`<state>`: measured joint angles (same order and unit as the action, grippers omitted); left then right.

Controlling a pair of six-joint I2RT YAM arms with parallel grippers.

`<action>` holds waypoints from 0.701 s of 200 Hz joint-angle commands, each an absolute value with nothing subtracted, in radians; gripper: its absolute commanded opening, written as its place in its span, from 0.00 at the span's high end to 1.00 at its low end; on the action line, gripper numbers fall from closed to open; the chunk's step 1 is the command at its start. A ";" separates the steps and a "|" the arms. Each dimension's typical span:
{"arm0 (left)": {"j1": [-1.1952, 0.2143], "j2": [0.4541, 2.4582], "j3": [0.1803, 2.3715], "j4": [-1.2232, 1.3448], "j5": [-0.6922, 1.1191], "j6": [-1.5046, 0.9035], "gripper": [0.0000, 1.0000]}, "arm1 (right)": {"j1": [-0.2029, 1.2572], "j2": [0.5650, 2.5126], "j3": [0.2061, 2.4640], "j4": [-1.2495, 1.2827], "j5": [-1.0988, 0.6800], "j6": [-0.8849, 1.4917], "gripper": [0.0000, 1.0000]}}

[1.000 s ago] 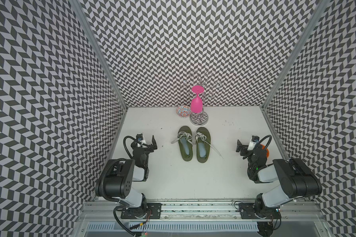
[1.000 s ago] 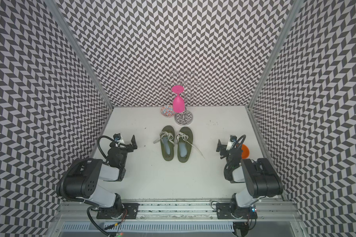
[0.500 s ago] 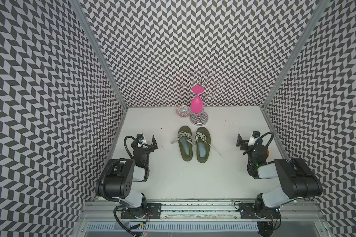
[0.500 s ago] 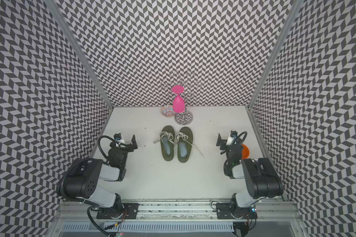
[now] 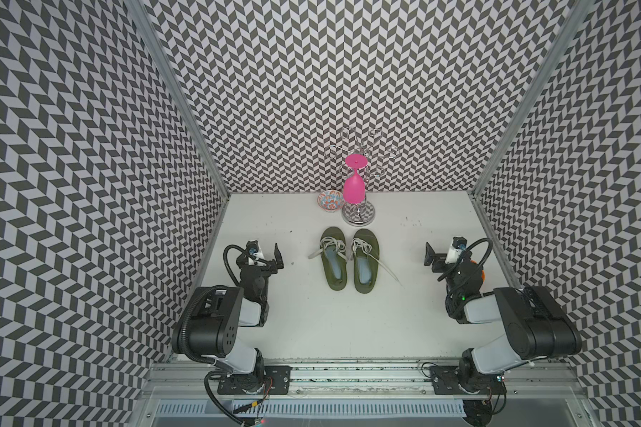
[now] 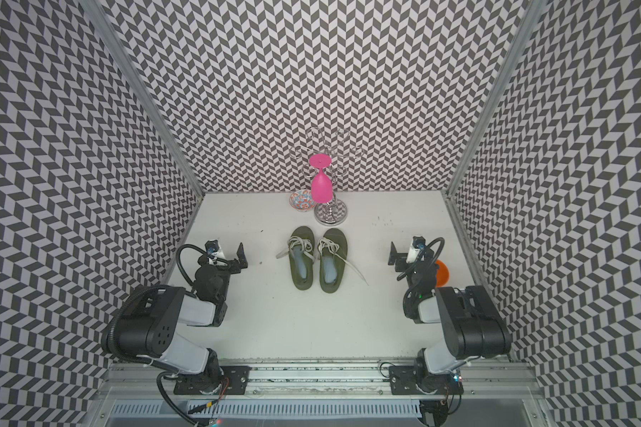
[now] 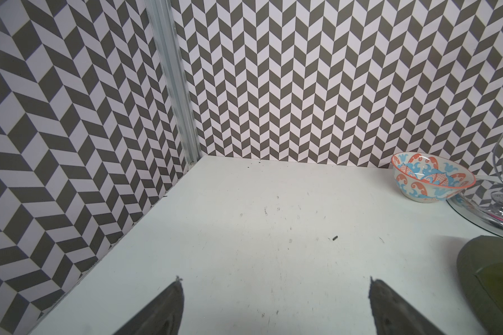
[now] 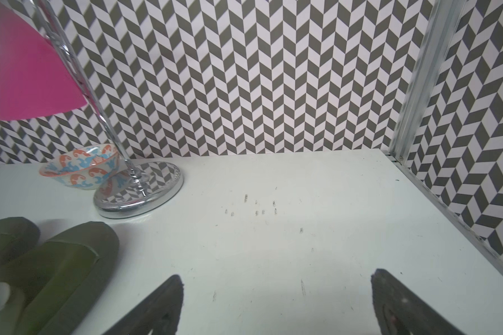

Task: Insert the insole into the shoe
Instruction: Reset both arms

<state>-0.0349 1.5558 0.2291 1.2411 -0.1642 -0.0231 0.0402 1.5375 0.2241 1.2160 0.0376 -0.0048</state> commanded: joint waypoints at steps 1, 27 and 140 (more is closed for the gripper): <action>-0.038 1.553 0.242 1.274 -0.178 -0.024 0.00 | 0.029 1.549 0.203 1.346 0.147 0.045 0.00; -0.038 1.553 0.242 1.273 -0.178 -0.023 0.00 | 0.044 1.522 0.149 1.409 -0.114 -0.088 0.00; -0.038 1.554 0.244 1.273 -0.178 -0.024 0.00 | 0.032 1.547 0.272 1.234 -0.016 -0.022 0.00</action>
<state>-0.0349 1.5558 0.2291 1.2411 -0.1646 -0.0227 0.0303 1.5463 0.2619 1.2026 -0.0074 -0.0158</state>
